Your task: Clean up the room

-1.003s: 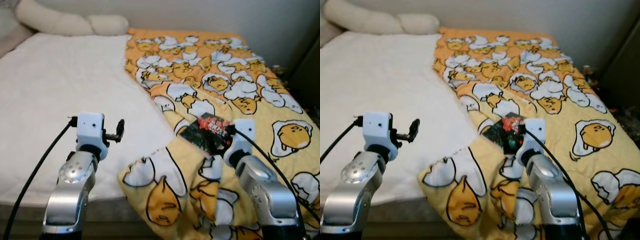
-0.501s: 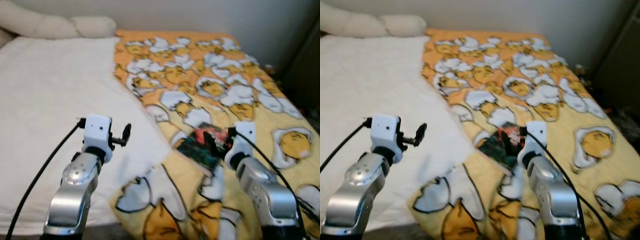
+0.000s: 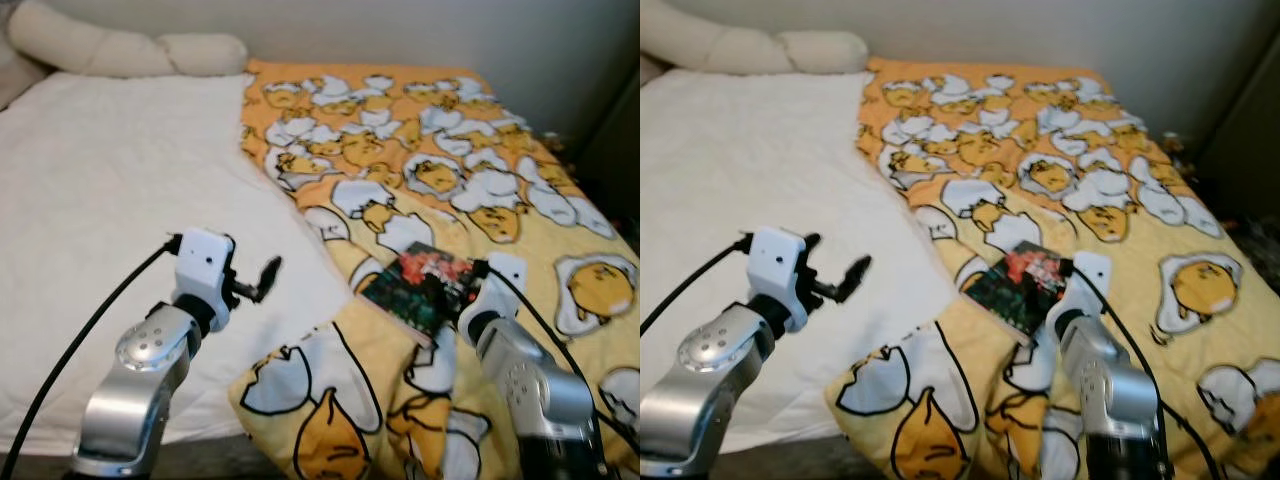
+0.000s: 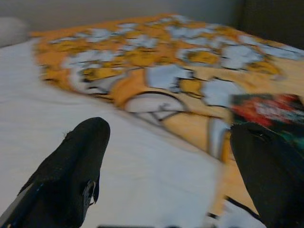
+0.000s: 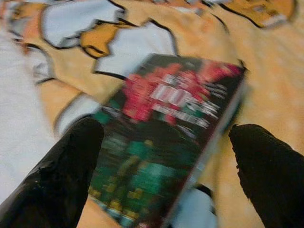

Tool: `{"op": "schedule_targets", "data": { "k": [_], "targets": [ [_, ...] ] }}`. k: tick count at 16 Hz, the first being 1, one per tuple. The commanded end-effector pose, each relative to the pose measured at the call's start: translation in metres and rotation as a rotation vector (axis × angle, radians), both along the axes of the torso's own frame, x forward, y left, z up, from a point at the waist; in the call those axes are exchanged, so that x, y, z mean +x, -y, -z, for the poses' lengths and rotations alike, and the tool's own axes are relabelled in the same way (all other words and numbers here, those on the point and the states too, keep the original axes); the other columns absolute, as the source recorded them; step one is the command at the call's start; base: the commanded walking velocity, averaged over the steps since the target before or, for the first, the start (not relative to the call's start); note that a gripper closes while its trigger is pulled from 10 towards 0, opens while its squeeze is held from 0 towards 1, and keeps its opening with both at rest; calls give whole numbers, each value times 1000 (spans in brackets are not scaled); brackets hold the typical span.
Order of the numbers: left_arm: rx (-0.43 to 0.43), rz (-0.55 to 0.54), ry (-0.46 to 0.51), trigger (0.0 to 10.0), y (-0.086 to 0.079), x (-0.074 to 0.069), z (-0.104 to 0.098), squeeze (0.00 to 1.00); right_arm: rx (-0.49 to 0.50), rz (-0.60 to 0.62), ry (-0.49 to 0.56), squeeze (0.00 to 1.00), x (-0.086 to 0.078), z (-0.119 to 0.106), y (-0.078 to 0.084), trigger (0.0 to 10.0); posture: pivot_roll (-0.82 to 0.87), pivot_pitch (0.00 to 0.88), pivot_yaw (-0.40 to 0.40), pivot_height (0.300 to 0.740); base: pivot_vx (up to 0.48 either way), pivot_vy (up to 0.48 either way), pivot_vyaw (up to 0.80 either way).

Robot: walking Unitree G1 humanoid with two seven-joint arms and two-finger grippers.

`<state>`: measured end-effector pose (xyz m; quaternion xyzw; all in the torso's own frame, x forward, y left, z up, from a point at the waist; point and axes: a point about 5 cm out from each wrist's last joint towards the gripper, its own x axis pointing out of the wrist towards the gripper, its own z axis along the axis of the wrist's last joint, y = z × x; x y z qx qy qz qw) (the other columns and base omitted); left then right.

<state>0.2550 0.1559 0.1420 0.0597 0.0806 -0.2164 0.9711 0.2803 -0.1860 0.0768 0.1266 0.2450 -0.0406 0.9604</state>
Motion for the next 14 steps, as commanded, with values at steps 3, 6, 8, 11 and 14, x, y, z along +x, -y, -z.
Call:
{"op": "schedule_targets", "data": {
  "k": [3, 6, 8, 11, 14],
  "targets": [
    [4, 270, -61, 10000, 14, 4, 5, 0, 42, 23, -85, 1000, 7, 14, 7, 10000, -48, 0, -30, 740, 0, 0, 0],
    [12, 428, -118, 10000, 23, 6, 11, 0, 150, -1, -115, 1000, 16, 25, 6, 10000, -48, 0, -34, 740, 0, 0, 0],
    [22, 466, -127, 10000, 26, 8, 12, 0, 171, 11, -156, 1000, 17, 33, 9, 10000, -48, 0, -37, 740, 0, 0, 0],
    [23, 496, -126, 10000, 29, 13, 12, 0, 249, 35, -184, 1000, 19, 42, 7, 10000, -47, 0, -37, 740, 0, 0, 0],
    [26, 504, -125, 10000, 27, 15, 11, 0, 333, 7, -156, 1000, 22, 46, 1, 10000, -41, 0, -35, 740, 0, 0, 0]
  ]
}}
